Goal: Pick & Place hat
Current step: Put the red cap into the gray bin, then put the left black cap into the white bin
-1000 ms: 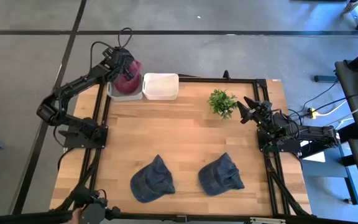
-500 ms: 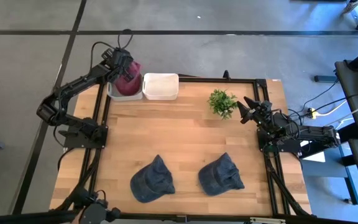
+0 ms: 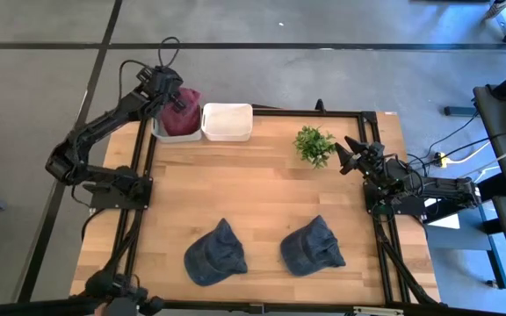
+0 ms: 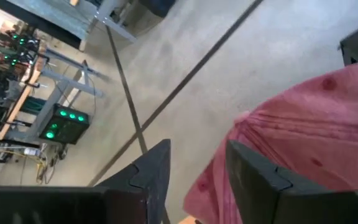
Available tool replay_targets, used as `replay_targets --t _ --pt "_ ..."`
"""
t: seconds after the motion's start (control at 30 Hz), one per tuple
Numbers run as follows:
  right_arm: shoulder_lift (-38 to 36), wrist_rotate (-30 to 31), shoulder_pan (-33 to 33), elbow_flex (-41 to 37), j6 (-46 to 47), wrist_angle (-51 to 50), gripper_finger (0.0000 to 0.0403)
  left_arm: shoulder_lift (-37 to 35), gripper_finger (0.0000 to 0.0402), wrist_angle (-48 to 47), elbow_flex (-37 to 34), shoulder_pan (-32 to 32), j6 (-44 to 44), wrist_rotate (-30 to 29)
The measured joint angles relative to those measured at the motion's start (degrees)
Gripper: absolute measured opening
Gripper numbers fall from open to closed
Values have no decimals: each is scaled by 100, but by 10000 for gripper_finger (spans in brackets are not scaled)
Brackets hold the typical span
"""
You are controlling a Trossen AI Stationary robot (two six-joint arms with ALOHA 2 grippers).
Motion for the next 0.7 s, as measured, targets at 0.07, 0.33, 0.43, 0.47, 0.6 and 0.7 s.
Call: replay_targets --t 0.07,0.33,0.43,0.47,0.6,0.7 --pt "2 0 0 1 0 -1 314 -194 149 0 0 -61 -175 54" --pt "2 0 1 1 0 -2 314 -1151 146 -224 0 -1004 -1293 1973" --pt "1 0 1 0 2 -1 314 -1334 146 -289 0 -1596 -1923 3238" --pt "2 0 2 0 2 -1 314 -1354 146 -297 0 -1823 -2054 3598" --pt "1 0 0 0 -13 -1 314 -1264 144 -295 0 -2999 -2568 4321" --pt "1 0 2 0 -11 -1 314 -1024 144 -335 0 -4009 -2872 4231"
